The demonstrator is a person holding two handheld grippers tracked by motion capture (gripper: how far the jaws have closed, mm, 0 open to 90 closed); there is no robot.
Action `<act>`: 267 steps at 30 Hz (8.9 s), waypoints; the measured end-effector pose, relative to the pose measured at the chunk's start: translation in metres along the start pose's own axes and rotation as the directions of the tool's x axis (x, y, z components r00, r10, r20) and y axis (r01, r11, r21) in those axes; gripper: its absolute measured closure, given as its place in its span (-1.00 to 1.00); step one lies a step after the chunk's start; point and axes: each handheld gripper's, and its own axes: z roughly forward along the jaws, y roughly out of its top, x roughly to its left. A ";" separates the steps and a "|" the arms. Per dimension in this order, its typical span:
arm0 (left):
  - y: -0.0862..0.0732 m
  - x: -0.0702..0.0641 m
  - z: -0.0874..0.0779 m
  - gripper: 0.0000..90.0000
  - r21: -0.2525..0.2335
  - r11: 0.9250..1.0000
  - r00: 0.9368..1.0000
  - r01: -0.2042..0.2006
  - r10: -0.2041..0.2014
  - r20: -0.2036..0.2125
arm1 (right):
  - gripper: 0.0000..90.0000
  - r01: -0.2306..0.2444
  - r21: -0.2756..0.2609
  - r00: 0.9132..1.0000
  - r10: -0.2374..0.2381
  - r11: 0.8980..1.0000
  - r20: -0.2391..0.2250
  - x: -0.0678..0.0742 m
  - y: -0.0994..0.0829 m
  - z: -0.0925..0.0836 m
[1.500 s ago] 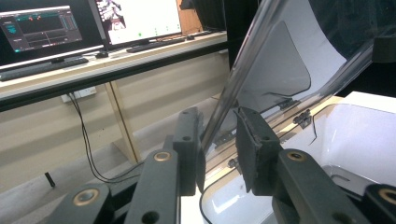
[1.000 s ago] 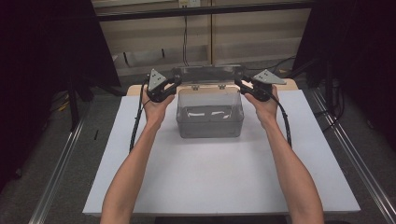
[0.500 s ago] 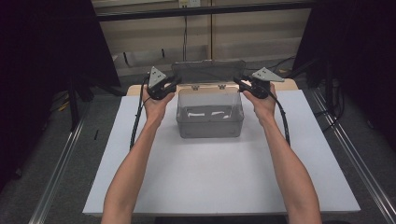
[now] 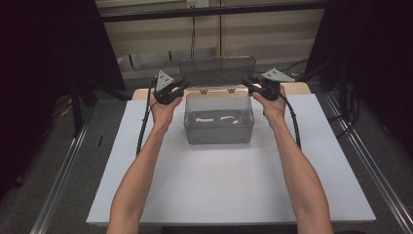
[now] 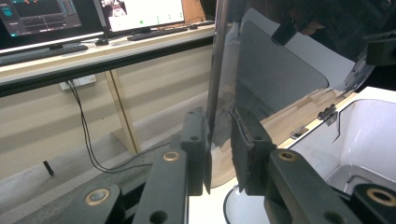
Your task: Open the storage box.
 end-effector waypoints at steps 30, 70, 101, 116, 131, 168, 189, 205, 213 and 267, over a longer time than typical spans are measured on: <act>-0.015 0.005 0.019 0.68 0.058 0.998 1.000 0.023 -0.023 -0.001 | 0.54 -0.022 0.004 1.000 0.022 1.000 -0.001 -0.006 -0.001 0.006; -0.014 0.014 0.031 0.58 0.107 0.990 0.995 0.096 -0.097 0.004 | 0.48 -0.122 0.070 0.992 0.121 0.990 0.021 -0.013 -0.020 0.027; -0.020 0.016 0.040 0.32 0.153 0.974 0.985 0.169 -0.172 0.003 | 0.26 -0.213 0.126 0.977 0.210 0.969 0.041 -0.014 -0.019 0.038; -0.022 0.016 0.041 0.24 0.163 0.959 0.972 0.230 -0.235 0.010 | 0.16 -0.254 0.145 0.967 0.249 0.956 0.056 -0.013 -0.021 0.042; -0.024 0.016 0.043 0.15 0.170 0.954 0.969 0.246 -0.248 -0.009 | -0.06 -0.405 0.158 0.914 0.400 0.901 0.059 -0.016 -0.035 0.046; -0.013 0.002 0.017 -0.77 0.181 0.959 0.975 0.220 -0.211 -0.065 | -0.70 -0.245 0.125 0.966 0.231 0.961 0.114 -0.011 -0.014 0.012; -0.016 -0.033 -0.028 -0.91 0.111 0.975 0.981 0.192 -0.193 0.004 | -0.91 -0.129 0.068 0.989 0.123 0.989 0.085 0.027 -0.008 -0.025; -0.027 -0.041 -0.078 -0.90 0.052 0.980 0.981 0.191 -0.190 -0.034 | -0.93 -0.065 0.030 0.994 0.062 0.997 0.093 0.045 -0.014 -0.069; -0.030 -0.046 -0.095 -0.90 0.038 0.984 0.984 0.175 -0.174 -0.028 | -0.94 -0.040 0.030 0.994 0.037 0.999 0.099 0.049 -0.019 -0.088; -0.083 -0.102 -0.249 -0.93 0.009 0.971 0.958 0.238 -0.233 -0.167 | -0.99 -0.018 0.054 0.974 0.006 0.998 0.225 0.078 -0.071 -0.244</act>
